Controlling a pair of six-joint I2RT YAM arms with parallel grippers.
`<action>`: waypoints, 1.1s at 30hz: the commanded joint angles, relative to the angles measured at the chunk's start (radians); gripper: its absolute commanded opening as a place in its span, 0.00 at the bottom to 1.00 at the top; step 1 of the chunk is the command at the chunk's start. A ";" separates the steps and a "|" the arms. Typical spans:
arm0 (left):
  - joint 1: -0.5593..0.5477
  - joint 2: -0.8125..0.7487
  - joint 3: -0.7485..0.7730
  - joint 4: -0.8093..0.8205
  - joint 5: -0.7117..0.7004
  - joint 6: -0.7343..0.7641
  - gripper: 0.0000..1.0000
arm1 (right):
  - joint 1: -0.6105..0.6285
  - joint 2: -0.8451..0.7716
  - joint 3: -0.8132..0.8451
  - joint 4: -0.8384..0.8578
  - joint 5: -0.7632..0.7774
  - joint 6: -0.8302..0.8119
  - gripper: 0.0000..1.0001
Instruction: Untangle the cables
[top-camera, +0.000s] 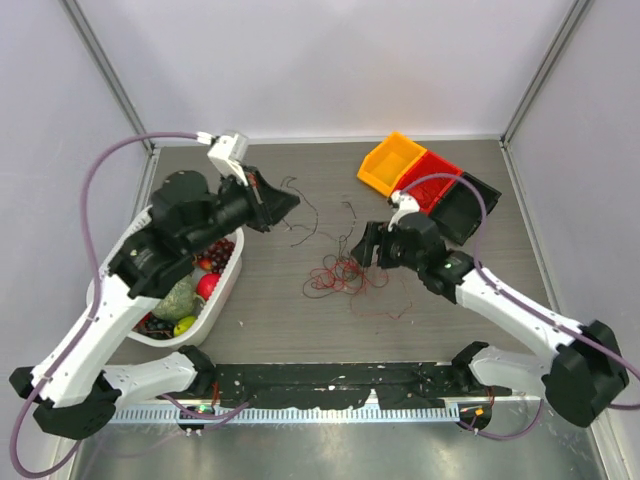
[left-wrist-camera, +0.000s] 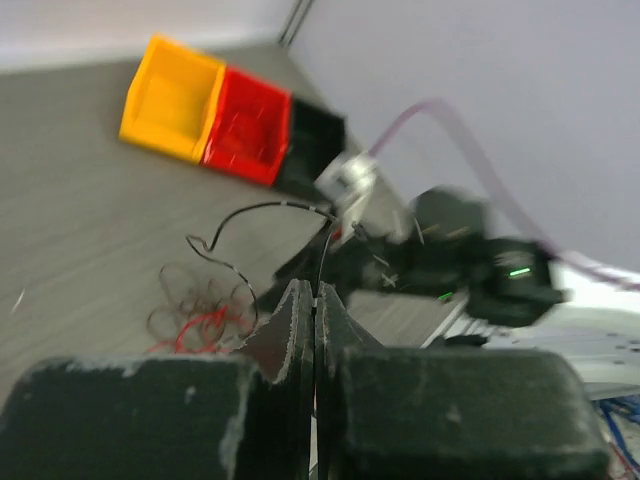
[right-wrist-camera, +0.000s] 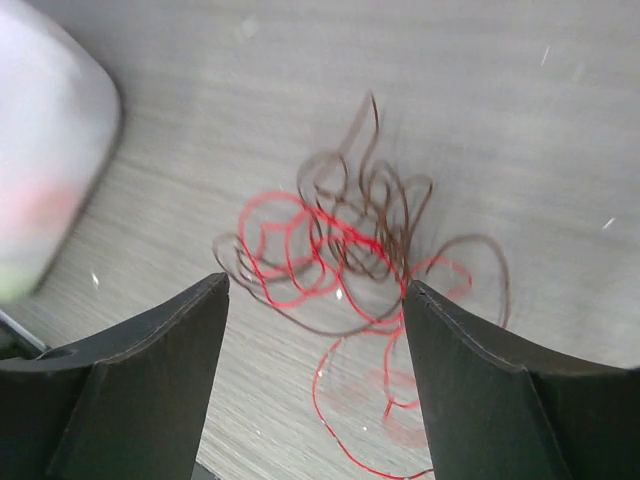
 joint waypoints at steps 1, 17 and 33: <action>0.002 -0.016 -0.122 0.111 -0.108 -0.002 0.00 | -0.002 -0.114 0.183 -0.203 0.186 -0.102 0.76; 0.019 0.334 -0.280 0.119 -0.493 0.005 0.00 | 0.007 -0.041 0.188 -0.137 0.074 -0.036 0.75; 0.040 0.276 -0.394 0.029 -0.522 -0.072 0.78 | 0.055 0.232 0.305 -0.008 -0.019 -0.024 0.75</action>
